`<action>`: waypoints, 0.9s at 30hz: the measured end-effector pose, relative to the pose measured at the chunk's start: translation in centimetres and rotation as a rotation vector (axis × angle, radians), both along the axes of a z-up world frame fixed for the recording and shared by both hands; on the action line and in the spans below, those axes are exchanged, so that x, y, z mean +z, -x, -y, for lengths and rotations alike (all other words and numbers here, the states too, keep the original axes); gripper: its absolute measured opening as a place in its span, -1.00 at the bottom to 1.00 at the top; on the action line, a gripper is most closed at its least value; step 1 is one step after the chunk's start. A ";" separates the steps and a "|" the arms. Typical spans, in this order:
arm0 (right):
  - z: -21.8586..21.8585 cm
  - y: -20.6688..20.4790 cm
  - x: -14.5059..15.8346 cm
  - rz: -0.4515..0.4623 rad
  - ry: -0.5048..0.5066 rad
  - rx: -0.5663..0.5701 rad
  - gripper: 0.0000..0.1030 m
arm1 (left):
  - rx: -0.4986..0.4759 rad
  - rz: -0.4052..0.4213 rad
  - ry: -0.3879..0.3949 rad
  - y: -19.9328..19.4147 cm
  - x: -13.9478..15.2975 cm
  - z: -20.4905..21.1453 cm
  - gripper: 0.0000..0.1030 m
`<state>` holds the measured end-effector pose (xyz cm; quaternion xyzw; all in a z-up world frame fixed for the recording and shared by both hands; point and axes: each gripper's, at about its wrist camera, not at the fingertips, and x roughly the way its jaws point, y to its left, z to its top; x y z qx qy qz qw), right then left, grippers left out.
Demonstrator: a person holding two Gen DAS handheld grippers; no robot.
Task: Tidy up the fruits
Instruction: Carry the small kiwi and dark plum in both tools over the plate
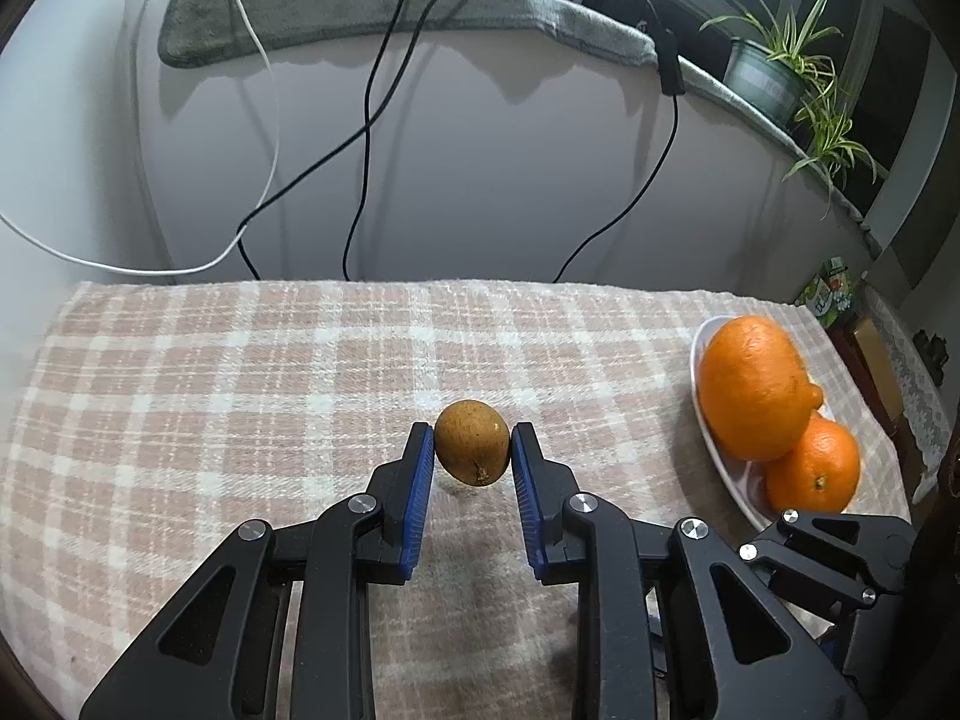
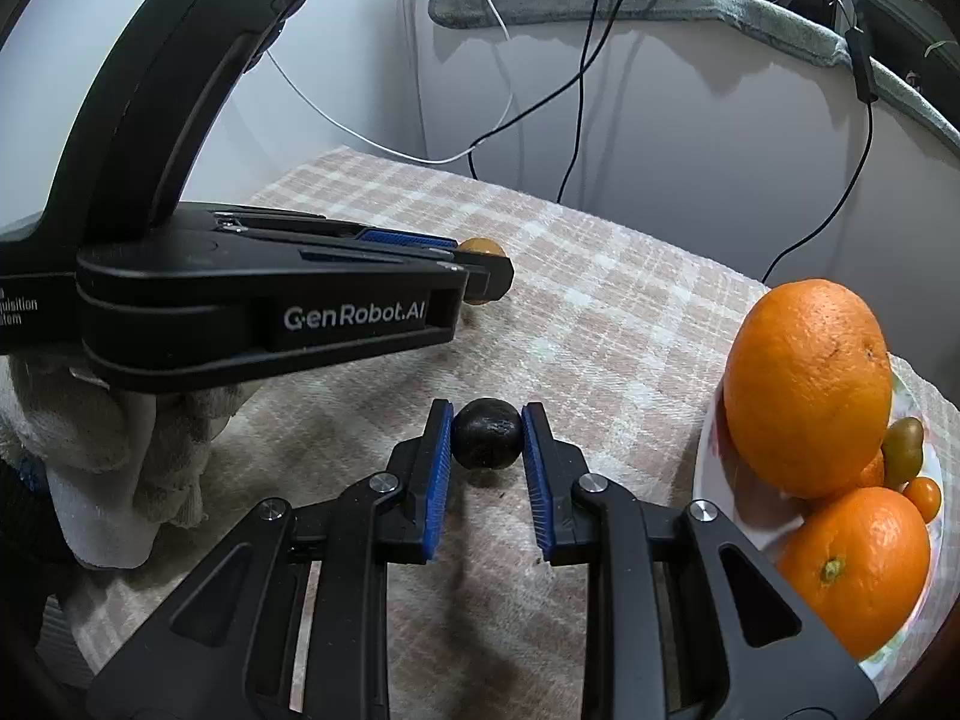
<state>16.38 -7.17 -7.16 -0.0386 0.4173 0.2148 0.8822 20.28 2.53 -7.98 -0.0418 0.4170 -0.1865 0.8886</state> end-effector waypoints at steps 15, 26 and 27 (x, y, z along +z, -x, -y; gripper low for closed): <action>2.1 2.2 2.2 0.047 -0.054 -0.006 -0.53 | -0.019 0.060 0.014 2.2 3.2 1.6 -0.52; 5.8 3.3 3.9 0.089 -0.091 -0.051 -0.53 | -0.070 0.095 0.007 3.1 5.1 4.9 -0.52; 6.1 3.4 4.0 0.092 -0.094 -0.056 -0.53 | -0.075 0.098 0.007 3.2 5.3 5.2 -0.52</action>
